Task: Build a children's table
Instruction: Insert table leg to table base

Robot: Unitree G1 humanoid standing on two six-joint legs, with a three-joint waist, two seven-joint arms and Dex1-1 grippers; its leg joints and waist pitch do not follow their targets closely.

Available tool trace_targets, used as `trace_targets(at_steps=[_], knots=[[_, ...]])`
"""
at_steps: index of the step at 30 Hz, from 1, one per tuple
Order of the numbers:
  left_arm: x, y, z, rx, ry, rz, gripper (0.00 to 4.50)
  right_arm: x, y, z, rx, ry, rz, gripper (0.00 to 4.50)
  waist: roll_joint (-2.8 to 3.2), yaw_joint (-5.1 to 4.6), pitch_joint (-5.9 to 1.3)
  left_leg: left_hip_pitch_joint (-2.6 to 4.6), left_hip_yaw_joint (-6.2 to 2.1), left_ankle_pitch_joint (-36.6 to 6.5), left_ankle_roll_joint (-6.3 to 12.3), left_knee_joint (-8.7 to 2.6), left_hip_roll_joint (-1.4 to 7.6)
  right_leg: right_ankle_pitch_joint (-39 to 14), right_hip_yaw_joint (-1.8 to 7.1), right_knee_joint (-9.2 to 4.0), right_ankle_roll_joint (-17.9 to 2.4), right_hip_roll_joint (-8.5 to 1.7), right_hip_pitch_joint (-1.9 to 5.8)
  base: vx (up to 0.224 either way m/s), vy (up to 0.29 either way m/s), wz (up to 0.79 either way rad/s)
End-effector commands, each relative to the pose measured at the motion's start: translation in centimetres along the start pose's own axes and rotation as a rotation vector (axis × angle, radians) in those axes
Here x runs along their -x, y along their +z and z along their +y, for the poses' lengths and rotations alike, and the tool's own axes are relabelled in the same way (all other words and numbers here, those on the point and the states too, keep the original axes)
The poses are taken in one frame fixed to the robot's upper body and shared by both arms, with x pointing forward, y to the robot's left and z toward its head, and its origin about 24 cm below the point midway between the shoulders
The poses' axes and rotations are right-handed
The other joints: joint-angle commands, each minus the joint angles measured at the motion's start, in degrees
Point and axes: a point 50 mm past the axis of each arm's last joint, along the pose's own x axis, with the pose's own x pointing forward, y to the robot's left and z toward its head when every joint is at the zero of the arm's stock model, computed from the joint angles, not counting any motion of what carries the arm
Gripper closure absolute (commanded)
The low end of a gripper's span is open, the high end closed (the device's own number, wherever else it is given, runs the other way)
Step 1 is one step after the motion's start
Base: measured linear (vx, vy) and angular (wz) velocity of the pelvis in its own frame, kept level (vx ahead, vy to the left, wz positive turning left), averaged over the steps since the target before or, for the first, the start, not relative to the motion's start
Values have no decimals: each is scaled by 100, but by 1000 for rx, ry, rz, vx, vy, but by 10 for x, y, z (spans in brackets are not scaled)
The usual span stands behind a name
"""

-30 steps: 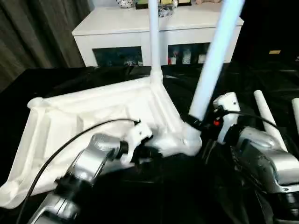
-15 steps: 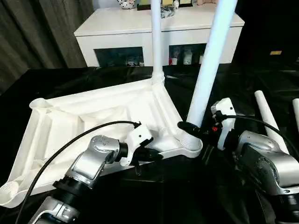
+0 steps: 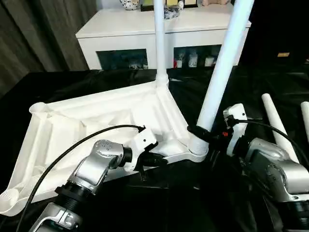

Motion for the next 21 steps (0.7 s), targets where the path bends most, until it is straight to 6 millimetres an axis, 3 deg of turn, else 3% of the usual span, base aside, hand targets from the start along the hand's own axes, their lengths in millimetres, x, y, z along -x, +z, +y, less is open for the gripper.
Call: trace_targets(at_steps=[1, 7, 8, 9, 10, 11, 12, 13, 14, 15, 16, 17, 18, 21], knots=[[3, 6, 2, 10, -8, -63, 450, 0, -15, -3, -56, -30, 29, 264, -151, 24, -331, 118, -224, -512, 623, -430, 461, 60, 188, -393, -1586, -381, 221, 0, 0, 0], [3, 8, 5, 5, 13, -78, 450, 3, -27, -1, -83, -43, 19, 264, -128, 24, -318, 130, -227, -714, 516, -460, 467, -68, 191, -412, -1559, -380, 220, 0, 0, 0], [3, 9, 6, 5, 17, -80, 450, 4, -28, 1, -80, -45, 15, 264, -60, 21, -306, 141, -231, -837, 460, -472, 464, -161, 189, -422, -1539, -372, 210, 0, 0, 0], [3, 9, 6, 5, 17, -80, 450, 4, -28, 1, -80, -45, 15, 264, -93, 8, -303, 135, -229, -888, 437, -478, 463, -180, 190, -433, -1528, -367, 215, 0, 0, 0], [2, 10, 7, 6, 26, -88, 450, 6, -32, 4, -71, -51, 3, 264, -40, 23, -307, 140, -245, -945, 373, -488, 470, -203, 196, -429, -1499, -389, 225, 0, 0, 0], [2, 11, 7, 6, 29, -90, 450, 7, -33, 5, -65, -55, 0, 264, -61, 13, -304, 143, -237, -980, 360, -496, 470, -220, 195, -447, -1485, -377, 219, 0, 0, 0], [2, 11, 8, 8, 32, -94, 450, 8, -36, 6, -60, -62, -7, 264, -3, 22, -298, 145, -247, -1080, 298, -508, 473, -293, 197, -444, -1460, -386, 220, 0, 0, 0], [1, 12, 8, 9, 33, -96, 450, 9, -37, 7, -58, -66, -12, 264, -54, 0, -296, 144, -245, -1192, 261, -520, 468, -356, 198, -462, -1446, -379, 224, 0, 0, 0], [1, 12, 9, 9, 35, -96, 450, 9, -38, 8, -57, -74, -18, 264, 48, 12, -297, 155, -257, -1238, 225, -520, 464, -394, 195, -447, -1437, -386, 221, 0, 0, 0], [1, 12, 9, 8, 37, -96, 450, 10, -39, 8, -58, -78, -22, 264, -4, -6, -284, 149, -245, -1289, 223, -532, 462, -440, 194, -483, -1408, -370, 212, 0, 0, 0], [1, 13, 10, 8, 39, -97, 450, 10, -40, 10, -55, -83, -27, 264, 88, 6, -292, 148, -264, -1328, 183, -533, 462, -484, 201, -464, -1378, -391, 218, 0, 0, 0], [1, 13, 10, 8, 39, -97, 450, 10, -40, 10, -55, -83, -27, 264, 50, -13, -281, 151, -254, -1409, 173, -549, 464, -542, 194, -490, -1360, -372, 207, 0, 0, 0], [1, 14, 11, 6, 41, -99, 450, 11, -42, 13, -40, -91, -30, 264, 98, -14, -282, 155, -265, -1493, 127, -552, 458, -604, 196, -482, -1346, -376, 211, 0, 0, 0], [1, 14, 11, 6, 41, -99, 450, 11, -43, 14, -30, -91, -27, 264, 86, -20, -284, 158, -266, -1543, 96, -563, 461, -606, 202, -499, -1298, -375, 211, 0, 0, 0]])
